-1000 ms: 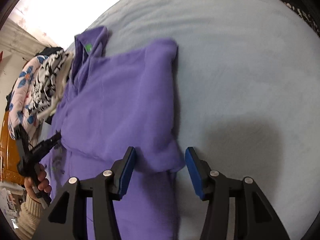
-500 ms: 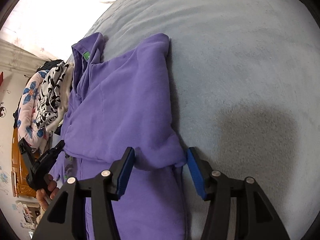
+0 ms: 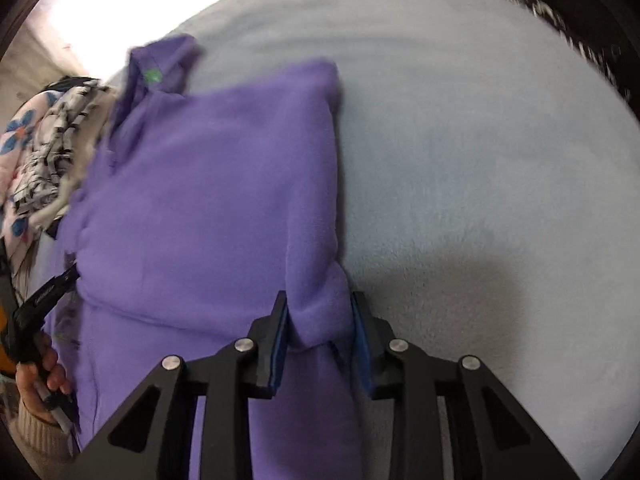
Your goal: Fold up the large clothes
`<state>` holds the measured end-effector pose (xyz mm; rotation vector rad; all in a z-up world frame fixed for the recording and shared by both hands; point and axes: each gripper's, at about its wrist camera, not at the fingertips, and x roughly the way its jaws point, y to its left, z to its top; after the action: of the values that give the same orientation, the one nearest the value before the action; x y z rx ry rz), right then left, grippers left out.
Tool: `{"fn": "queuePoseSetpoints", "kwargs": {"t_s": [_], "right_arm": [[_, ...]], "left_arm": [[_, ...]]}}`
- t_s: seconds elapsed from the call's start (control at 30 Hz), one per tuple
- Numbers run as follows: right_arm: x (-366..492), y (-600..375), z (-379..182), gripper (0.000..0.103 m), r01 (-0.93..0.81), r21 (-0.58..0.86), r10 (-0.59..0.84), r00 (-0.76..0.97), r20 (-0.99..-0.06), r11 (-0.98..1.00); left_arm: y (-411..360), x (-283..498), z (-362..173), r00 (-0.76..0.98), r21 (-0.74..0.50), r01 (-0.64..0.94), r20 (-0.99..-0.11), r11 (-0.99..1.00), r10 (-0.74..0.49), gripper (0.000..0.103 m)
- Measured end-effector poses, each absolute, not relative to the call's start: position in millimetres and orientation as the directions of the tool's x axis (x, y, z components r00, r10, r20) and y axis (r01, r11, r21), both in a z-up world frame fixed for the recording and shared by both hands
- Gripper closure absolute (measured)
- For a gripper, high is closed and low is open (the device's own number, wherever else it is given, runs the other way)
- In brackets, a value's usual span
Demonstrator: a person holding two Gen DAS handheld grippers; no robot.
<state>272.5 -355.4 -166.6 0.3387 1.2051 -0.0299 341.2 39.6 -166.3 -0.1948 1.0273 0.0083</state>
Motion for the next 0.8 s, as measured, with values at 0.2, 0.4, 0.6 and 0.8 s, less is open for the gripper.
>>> {"fn": "queuePoseSetpoints", "kwargs": {"t_s": [0.2,0.4,0.6,0.8], "right_arm": [[263,-345,-135,0.052,0.2,0.086,0.0,0.391,-0.92,0.976],[252,-311,-89,0.052,0.154,0.036,-0.055,0.549,-0.834,0.987],[287,-231,-101,0.052,-0.017,0.053,0.053,0.559,-0.828,0.998],[315,-240,-154,0.056,0.025,0.071,0.052,0.444,-0.894,0.997]], "left_arm": [[38,334,-143,0.504,-0.07,-0.081,-0.863,0.994,-0.02,0.072],[25,315,-106,0.584,-0.078,-0.058,-0.811,0.995,-0.03,0.057],[-25,333,-113,0.561,-0.161,-0.003,-0.818,0.987,-0.132,0.045],[-28,356,-156,0.484,-0.056,-0.06,-0.875,0.997,-0.02,0.045]]}}
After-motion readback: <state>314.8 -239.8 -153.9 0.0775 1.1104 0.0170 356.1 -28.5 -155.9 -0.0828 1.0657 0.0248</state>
